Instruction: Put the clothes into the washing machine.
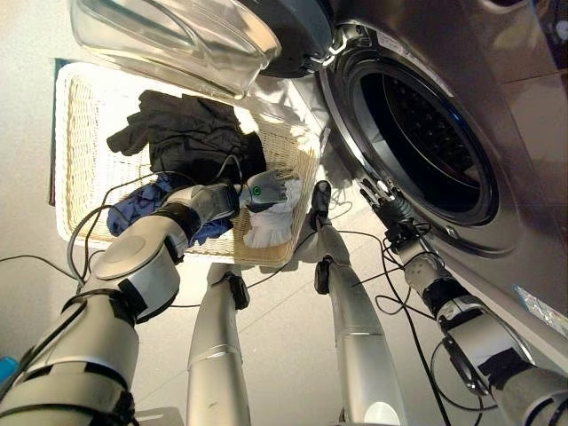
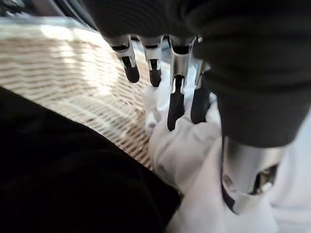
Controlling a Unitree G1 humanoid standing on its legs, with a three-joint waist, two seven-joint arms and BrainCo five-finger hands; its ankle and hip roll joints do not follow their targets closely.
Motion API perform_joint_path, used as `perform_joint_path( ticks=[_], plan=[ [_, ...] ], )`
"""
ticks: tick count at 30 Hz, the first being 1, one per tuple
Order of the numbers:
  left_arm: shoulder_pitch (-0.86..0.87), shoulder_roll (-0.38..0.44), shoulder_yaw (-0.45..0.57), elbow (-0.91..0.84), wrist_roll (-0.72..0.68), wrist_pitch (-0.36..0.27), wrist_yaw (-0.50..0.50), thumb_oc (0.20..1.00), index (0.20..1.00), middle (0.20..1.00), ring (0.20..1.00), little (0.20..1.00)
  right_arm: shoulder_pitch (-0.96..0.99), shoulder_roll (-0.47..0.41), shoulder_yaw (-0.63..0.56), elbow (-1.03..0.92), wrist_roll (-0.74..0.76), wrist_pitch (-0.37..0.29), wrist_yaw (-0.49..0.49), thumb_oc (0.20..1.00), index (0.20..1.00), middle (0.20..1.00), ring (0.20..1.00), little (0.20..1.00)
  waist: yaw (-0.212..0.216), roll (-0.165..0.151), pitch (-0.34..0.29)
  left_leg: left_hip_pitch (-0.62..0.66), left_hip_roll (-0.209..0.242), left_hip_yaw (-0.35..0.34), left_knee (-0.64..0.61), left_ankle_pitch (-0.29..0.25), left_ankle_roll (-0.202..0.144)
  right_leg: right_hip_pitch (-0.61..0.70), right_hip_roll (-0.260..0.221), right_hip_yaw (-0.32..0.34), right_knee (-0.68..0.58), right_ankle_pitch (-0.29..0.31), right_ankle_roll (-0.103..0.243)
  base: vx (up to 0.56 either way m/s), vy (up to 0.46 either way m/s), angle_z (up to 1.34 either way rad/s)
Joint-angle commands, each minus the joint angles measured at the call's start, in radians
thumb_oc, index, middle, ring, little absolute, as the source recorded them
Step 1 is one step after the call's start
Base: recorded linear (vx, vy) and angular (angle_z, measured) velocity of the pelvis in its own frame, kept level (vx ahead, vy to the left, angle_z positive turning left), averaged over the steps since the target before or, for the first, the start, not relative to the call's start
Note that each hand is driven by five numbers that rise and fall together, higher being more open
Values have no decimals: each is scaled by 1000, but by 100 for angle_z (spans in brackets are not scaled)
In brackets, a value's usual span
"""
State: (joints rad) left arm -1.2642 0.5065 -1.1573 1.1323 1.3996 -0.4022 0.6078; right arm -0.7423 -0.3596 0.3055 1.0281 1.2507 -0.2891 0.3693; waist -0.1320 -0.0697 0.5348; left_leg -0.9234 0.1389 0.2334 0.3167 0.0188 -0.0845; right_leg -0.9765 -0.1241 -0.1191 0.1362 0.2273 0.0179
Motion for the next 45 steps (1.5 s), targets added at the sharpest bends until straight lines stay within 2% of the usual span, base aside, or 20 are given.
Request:
perform_joint_path(
  ticks=[1,4,5,7,8,16,23,25,29,34,36,38,39,45],
  plan=[
    [73,-18,-3,-2,-19,-40,33,1000,1000,1000,1000,1000,-5,-5,0,-17,30,-38,19,1000,1000,1000,1000,1000,-15,44,-15,11,-70,8,-188,101,-60,14,41,-24,42,-49,164,8,-4,-4],
    [72,-11,3,-17,-126,-14,117,1000,1000,1000,1000,1000,-3,-11,8,-19,28,-35,23,1000,1000,1000,1000,1000,-13,44,-15,10,-71,5,-189,102,-60,13,42,-23,41,-48,163,3,0,-1],
    [66,-10,18,-38,-210,7,151,1000,1000,1000,1000,1000,-1,-11,16,-29,24,-34,16,1000,1000,1000,1000,1000,-10,45,-15,12,-70,7,-193,105,-61,15,41,-24,41,-48,162,0,0,0],
    [59,-5,36,-49,-265,27,178,1000,1000,1000,1000,1000,-2,-14,16,-32,19,-30,16,1000,1000,1000,1000,1000,-8,48,-15,16,-70,9,-195,106,-63,19,41,-25,39,-51,161,0,0,0],
    [55,2,55,-40,-301,41,231,1000,1000,1000,1000,1000,-6,-20,16,-30,20,-24,18,1000,1000,1000,1000,1000,-4,50,-15,18,-71,7,-192,107,-66,23,39,-25,42,-54,159,0,0,0],
    [88,20,104,6,-319,35,309,1000,1000,1000,1000,1000,13,-32,25,-59,7,-29,1,1000,1000,1000,1000,1000,1,56,-15,37,-79,9,-187,109,-70,43,36,-28,41,-58,155,0,2,0],
    [139,45,152,22,-338,56,447,1000,1000,1000,1000,1000,47,-43,30,-85,12,-28,-3,1000,1000,1000,1000,1000,12,64,-15,65,-78,16,-186,115,-72,70,23,-40,46,-63,152,-3,7,-4],
    [146,55,166,14,-365,51,472,1000,1000,1000,1000,1000,58,-47,30,-99,10,-24,-7,1000,1000,1000,1000,1000,14,66,-15,75,-78,18,-185,115,-71,79,21,-45,50,-67,151,0,0,0],
    [162,64,189,5,-327,34,515,1000,1000,1000,1000,1000,75,-52,28,-114,6,-15,-12,1000,1000,1000,1000,1000,20,70,-15,91,-80,16,-177,114,-71,96,14,-56,61,-76,151,0,0,0],
    [185,76,199,-22,-313,-7,536,1000,1000,1000,1000,1000,93,-57,34,-146,4,-13,-31,1000,1000,1000,1000,1000,23,74,-15,103,-81,15,-178,114,-70,108,11,-61,63,-77,151,0,0,0],
    [188,77,197,-43,-284,-42,525,1000,1000,1000,1000,1000,99,-54,34,-159,-2,-11,-45,1000,1000,1000,1000,1000,24,78,-15,104,-81,15,-175,112,-69,108,5,-64,70,-81,152,0,0,0],
    [193,76,197,-44,-284,-42,525,1000,1000,1000,1000,1000,104,-53,35,-160,-2,-11,-46,1000,1000,1000,1000,1000,24,78,-15,111,-81,14,-174,107,-70,115,5,-65,72,-86,154,0,0,0],
    [189,72,183,-59,-247,-73,482,1000,1000,1000,1000,1000,105,-52,35,-171,-6,-3,-59,1000,1000,1000,1000,1000,22,79,-15,106,-82,15,-168,104,-70,111,4,-64,75,-87,154,0,0,0],
    [174,75,144,-89,-244,-102,359,1000,1000,1000,1000,1000,94,-54,39,-175,-7,12,-71,1000,1000,1000,1000,1000,18,79,-15,95,-80,25,-178,114,-67,97,9,-59,68,-77,155,0,0,0]
  ],
)
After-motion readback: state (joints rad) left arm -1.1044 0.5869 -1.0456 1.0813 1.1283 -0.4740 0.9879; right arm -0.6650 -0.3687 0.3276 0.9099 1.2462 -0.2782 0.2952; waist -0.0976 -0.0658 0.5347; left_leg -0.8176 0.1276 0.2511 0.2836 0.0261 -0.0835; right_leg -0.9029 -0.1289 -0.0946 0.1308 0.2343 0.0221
